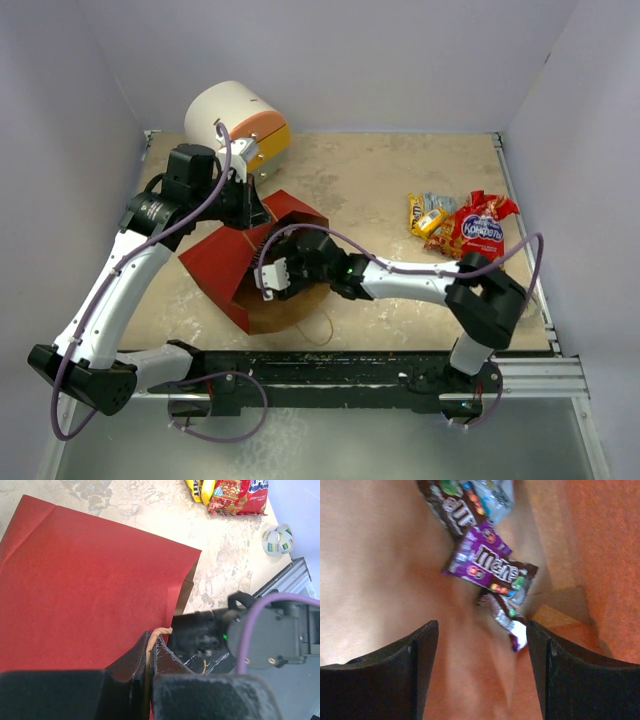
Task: Take the snacks out of the paper bag
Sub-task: Take out the snack from the paper bag.
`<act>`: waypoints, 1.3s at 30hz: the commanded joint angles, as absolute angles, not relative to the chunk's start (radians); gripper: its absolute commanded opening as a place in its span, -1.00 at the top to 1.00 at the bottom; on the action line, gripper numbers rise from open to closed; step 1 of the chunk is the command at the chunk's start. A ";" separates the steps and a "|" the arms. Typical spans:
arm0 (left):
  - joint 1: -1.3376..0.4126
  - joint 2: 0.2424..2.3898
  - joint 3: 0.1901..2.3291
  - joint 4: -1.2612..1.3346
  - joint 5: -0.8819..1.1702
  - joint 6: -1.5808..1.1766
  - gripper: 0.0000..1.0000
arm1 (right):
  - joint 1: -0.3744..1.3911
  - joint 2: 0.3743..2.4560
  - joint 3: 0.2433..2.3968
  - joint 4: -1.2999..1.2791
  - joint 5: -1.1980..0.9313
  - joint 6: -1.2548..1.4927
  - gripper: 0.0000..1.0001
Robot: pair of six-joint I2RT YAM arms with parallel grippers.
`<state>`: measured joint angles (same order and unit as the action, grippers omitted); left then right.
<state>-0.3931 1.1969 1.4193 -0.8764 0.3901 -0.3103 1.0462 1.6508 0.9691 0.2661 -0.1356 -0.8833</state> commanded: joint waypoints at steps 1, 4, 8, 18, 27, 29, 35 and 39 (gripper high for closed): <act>-0.395 1.193 1.462 -0.836 0.408 -0.299 1.00 | 0.996 1.725 1.093 0.264 -0.085 -1.031 -0.43; -0.395 1.192 1.462 -0.842 0.410 -0.299 1.00 | 0.978 1.785 1.123 0.263 -0.071 -1.087 -0.39; -0.394 1.193 1.464 -0.843 0.412 -0.305 1.00 | 0.971 1.866 1.158 0.288 -0.022 -1.142 -0.34; -0.395 1.222 1.508 -0.860 0.411 -0.289 1.00 | 0.948 1.988 1.213 0.376 -0.027 -1.185 -0.37; -0.394 1.243 1.517 -0.865 0.447 -0.291 1.00 | 0.934 2.118 1.330 0.432 0.005 -1.190 -0.33; -0.394 1.240 1.518 -0.870 0.443 -0.294 1.00 | 0.926 2.136 1.349 0.430 0.014 -1.183 -0.12; -0.394 1.229 1.512 -0.882 0.390 -0.309 1.00 | 0.920 2.114 1.312 0.452 -0.012 -1.184 0.43; -0.394 1.228 1.507 -0.883 0.365 -0.329 1.00 | 0.920 2.065 1.281 0.439 -0.033 -1.168 0.85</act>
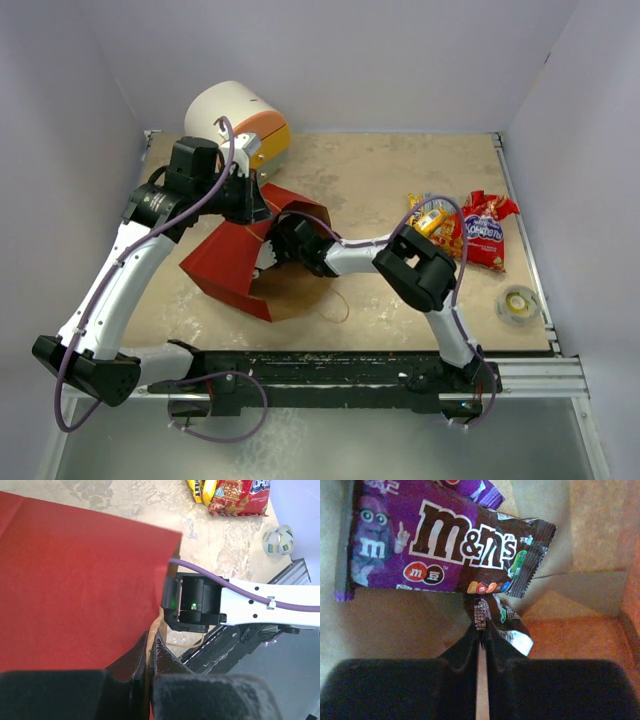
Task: Take the snacks out of the paper bag
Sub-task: Take out the snack from the paper bag.
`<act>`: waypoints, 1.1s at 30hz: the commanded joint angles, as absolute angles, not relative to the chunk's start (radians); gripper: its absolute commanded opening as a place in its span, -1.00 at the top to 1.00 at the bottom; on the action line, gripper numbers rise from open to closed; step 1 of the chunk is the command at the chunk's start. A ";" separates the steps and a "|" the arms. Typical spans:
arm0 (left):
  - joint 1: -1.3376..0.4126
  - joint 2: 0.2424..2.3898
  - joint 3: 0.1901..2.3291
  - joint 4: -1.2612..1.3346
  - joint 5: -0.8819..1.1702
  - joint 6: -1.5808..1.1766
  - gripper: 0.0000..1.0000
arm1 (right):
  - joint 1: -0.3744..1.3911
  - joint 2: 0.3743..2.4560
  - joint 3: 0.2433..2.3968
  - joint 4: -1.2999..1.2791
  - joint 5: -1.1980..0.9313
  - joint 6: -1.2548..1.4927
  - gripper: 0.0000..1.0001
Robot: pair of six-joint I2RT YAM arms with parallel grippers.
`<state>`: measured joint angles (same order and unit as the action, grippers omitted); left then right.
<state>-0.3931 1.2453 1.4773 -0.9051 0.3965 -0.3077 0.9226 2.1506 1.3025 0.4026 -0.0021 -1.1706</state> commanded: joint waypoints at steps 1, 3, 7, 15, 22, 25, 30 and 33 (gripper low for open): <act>-0.393 1.226 1.507 -0.880 0.359 -0.335 1.00 | 0.920 2.050 1.275 0.440 -0.027 -1.154 0.94; -0.393 1.221 1.499 -0.870 0.349 -0.345 1.00 | 0.922 2.014 1.251 0.432 -0.034 -1.119 1.00; -0.392 1.214 1.490 -0.854 0.329 -0.364 1.00 | 0.936 1.906 1.173 0.419 -0.049 -1.076 1.00; -0.392 1.211 1.488 -0.837 0.326 -0.377 1.00 | 1.022 1.689 1.019 0.355 -0.179 -0.936 1.00; -0.392 1.183 1.466 -0.832 0.322 -0.380 1.00 | 1.071 1.442 0.856 0.375 -0.285 -0.608 1.00; -0.392 1.168 1.449 -0.829 0.316 -0.373 1.00 | 1.071 1.288 0.786 0.354 -0.304 -0.478 1.00; -0.392 1.155 1.431 -0.824 0.316 -0.368 1.00 | 1.071 1.031 0.769 0.187 -0.132 -0.217 1.00; -0.392 1.148 1.421 -0.813 0.324 -0.372 1.00 | 1.072 0.945 0.817 0.040 0.056 -0.033 1.00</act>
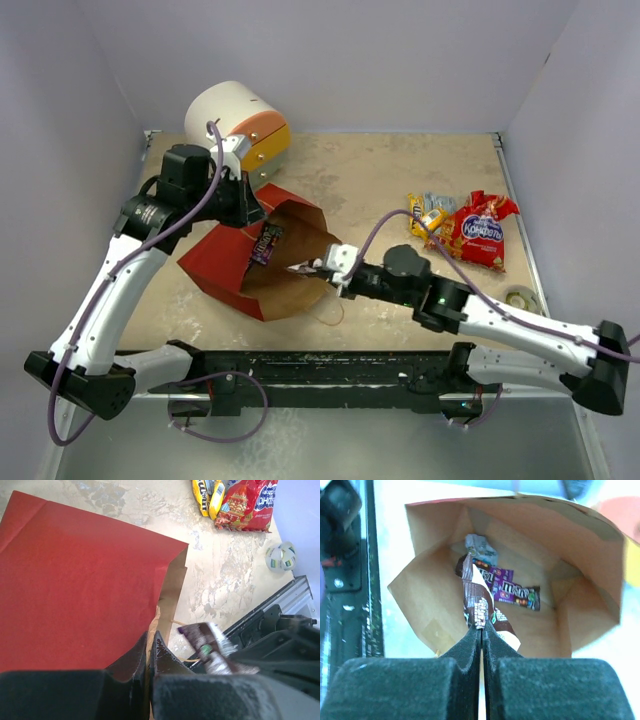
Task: Take the snacks out of the paper bag
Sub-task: Take out the snack from the paper bag, then place the snack at the center of the board.
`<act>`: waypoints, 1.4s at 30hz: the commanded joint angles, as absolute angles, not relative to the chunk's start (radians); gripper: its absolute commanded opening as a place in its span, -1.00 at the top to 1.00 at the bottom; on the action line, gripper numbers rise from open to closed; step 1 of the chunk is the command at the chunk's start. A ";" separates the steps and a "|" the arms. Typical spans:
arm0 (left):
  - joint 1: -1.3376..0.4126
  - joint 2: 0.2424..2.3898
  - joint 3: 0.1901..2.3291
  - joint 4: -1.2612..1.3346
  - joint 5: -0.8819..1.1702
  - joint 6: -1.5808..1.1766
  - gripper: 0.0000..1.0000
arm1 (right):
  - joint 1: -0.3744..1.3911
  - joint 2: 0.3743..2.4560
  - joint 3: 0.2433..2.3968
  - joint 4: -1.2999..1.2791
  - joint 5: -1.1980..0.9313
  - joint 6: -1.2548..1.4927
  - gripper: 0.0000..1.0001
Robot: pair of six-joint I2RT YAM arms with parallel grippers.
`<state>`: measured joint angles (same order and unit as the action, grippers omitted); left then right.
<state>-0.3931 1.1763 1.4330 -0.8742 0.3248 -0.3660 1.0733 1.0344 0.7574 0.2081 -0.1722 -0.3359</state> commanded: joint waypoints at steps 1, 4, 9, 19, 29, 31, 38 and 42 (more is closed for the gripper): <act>-0.391 1.145 1.417 -0.810 0.323 -0.373 1.00 | 1.071 0.926 0.839 -0.005 0.140 0.007 1.00; -0.391 1.136 1.403 -0.805 0.319 -0.382 1.00 | 1.070 0.883 0.896 -0.071 0.411 0.090 1.00; -0.391 1.117 1.391 -0.809 0.313 -0.391 1.00 | 0.957 0.927 0.985 -0.106 0.829 0.227 1.00; -0.391 1.112 1.414 -0.857 0.295 -0.383 1.00 | 0.509 1.418 1.331 -0.354 0.764 0.332 1.00; -0.391 1.116 1.407 -0.854 0.293 -0.405 1.00 | 0.352 1.776 1.587 -0.538 0.795 0.379 1.00; -0.391 1.119 1.402 -0.846 0.301 -0.409 1.00 | 0.346 1.805 1.583 -0.485 0.839 0.305 1.00; -0.392 1.140 1.420 -0.850 0.313 -0.402 1.00 | 0.325 1.886 1.519 -0.321 0.985 0.087 0.88; -0.391 1.154 1.450 -0.868 0.326 -0.406 1.00 | 0.325 1.891 1.479 -0.250 0.889 0.057 0.79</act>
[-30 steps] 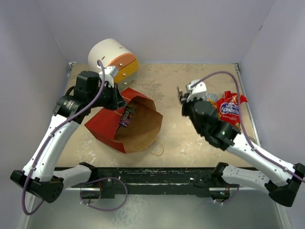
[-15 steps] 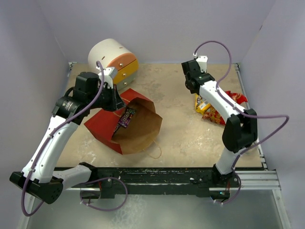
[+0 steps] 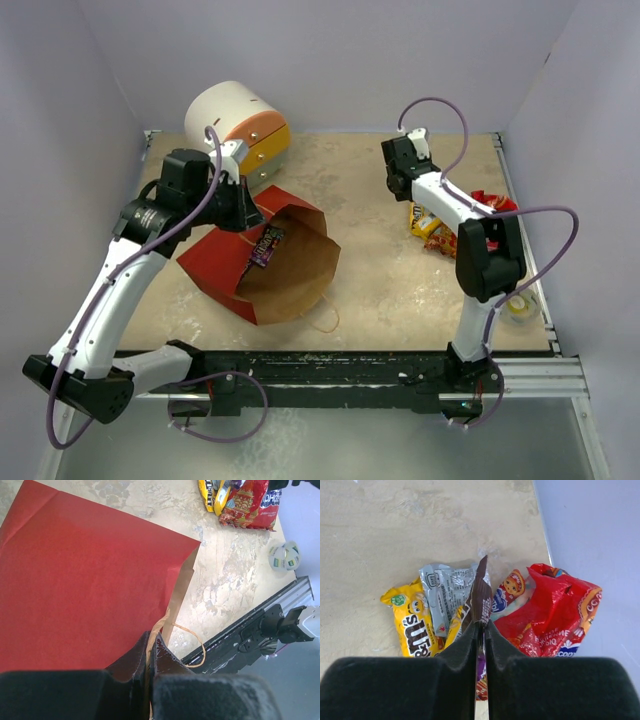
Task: Take the snacks out of the paper bag
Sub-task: Place the snack at the center of the board, then take out the snack from the paper bag.
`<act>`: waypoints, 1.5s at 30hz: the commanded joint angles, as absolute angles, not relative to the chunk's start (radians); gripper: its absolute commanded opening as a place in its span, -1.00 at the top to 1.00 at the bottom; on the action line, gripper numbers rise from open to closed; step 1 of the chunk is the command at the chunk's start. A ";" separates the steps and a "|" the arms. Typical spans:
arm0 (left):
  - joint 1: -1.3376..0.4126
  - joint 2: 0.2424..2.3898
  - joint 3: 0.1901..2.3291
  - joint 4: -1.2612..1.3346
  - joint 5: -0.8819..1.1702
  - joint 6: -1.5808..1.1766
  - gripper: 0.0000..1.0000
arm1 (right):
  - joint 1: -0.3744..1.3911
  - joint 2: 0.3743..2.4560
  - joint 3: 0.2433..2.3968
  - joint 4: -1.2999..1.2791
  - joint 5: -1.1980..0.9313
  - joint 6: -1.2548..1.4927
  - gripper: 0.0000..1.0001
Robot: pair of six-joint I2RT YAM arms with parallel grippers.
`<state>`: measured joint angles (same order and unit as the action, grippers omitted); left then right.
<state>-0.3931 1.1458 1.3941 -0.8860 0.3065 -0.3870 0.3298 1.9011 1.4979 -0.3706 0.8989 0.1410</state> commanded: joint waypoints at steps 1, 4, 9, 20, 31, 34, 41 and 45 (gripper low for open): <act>-0.392 1.160 1.460 -0.875 0.330 -0.408 1.00 | 0.325 1.893 1.486 -0.259 0.874 0.070 0.71; -0.392 1.165 1.469 -0.881 0.343 -0.423 1.00 | 0.325 1.895 1.545 -0.373 0.854 0.161 0.30; -0.392 1.145 1.463 -0.878 0.357 -0.441 1.00 | 0.333 1.781 1.529 -0.484 0.665 0.270 -0.20; -0.392 1.112 1.415 -0.871 0.355 -0.429 1.00 | 0.591 1.258 0.985 -0.207 0.130 0.463 -0.42; -0.391 1.086 1.415 -0.891 0.358 -0.433 1.00 | 1.108 1.189 0.782 0.313 0.225 0.545 -0.51; -0.391 1.091 1.420 -0.871 0.379 -0.448 1.00 | 1.250 1.246 0.755 0.533 0.269 0.380 -0.53; -0.391 1.106 1.440 -0.900 0.392 -0.426 1.00 | 1.333 1.445 0.869 0.548 0.172 -0.300 -0.53; -0.392 1.103 1.448 -0.918 0.390 -0.409 1.00 | 1.300 1.562 0.923 0.565 0.156 -0.496 -0.54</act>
<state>-0.3931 1.1114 1.4113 -0.9180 0.3717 -0.4267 1.3289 1.5005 0.8394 0.5064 0.1658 -0.1772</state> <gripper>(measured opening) 0.009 0.771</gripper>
